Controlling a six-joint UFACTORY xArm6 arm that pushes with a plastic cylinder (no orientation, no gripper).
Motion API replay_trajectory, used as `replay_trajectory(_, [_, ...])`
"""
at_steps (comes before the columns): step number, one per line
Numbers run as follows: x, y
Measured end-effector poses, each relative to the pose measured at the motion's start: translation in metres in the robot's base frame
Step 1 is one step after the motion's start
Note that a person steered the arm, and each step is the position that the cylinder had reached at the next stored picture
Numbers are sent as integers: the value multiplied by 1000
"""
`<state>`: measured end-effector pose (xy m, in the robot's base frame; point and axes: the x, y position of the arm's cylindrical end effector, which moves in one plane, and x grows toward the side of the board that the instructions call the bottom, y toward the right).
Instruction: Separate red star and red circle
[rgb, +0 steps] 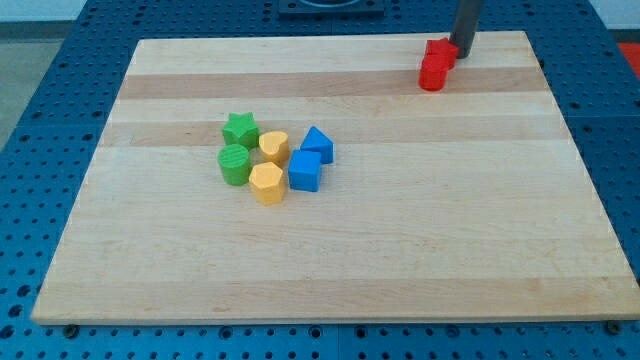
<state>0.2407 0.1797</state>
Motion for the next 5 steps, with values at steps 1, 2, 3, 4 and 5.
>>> replay_trajectory(1, [12,-16])
replay_trajectory(2, [21,-40])
replay_trajectory(3, [27,-65])
replay_trajectory(4, [30,-93])
replay_trajectory(5, [31,-117])
